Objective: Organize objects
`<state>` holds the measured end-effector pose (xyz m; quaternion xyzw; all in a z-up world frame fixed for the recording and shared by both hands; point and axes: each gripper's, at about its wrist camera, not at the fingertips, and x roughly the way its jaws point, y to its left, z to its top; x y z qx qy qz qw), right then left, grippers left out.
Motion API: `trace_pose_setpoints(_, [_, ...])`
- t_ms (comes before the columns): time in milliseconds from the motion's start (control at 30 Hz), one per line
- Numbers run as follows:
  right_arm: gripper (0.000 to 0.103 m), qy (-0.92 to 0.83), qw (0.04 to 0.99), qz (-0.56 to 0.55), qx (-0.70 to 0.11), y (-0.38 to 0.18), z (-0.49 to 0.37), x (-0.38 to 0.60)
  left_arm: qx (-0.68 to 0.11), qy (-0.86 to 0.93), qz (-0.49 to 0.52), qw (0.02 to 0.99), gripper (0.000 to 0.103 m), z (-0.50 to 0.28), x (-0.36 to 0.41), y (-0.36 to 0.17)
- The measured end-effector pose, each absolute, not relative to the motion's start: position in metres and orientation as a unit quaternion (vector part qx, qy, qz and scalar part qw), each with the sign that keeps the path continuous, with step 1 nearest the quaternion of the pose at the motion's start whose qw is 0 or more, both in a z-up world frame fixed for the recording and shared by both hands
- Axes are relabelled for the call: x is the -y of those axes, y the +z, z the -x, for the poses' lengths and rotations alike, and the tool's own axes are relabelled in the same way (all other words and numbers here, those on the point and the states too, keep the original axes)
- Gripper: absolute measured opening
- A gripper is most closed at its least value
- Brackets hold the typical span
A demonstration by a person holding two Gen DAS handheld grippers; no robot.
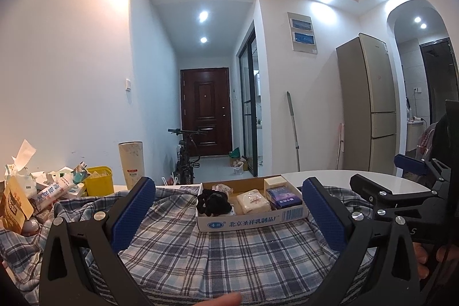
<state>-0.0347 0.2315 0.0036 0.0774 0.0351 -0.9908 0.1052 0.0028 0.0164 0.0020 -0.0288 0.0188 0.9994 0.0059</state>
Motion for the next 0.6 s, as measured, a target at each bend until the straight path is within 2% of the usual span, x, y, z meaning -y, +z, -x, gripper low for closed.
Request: trace_pose_setpoints(600, [0.103, -0.990, 0.103, -0.090, -0.024, 0.0032, 0.0385, -0.2358, -0.018, 0.999, 0.040, 0.005, 0.103, 0.0030, -0.0139, -0.0005])
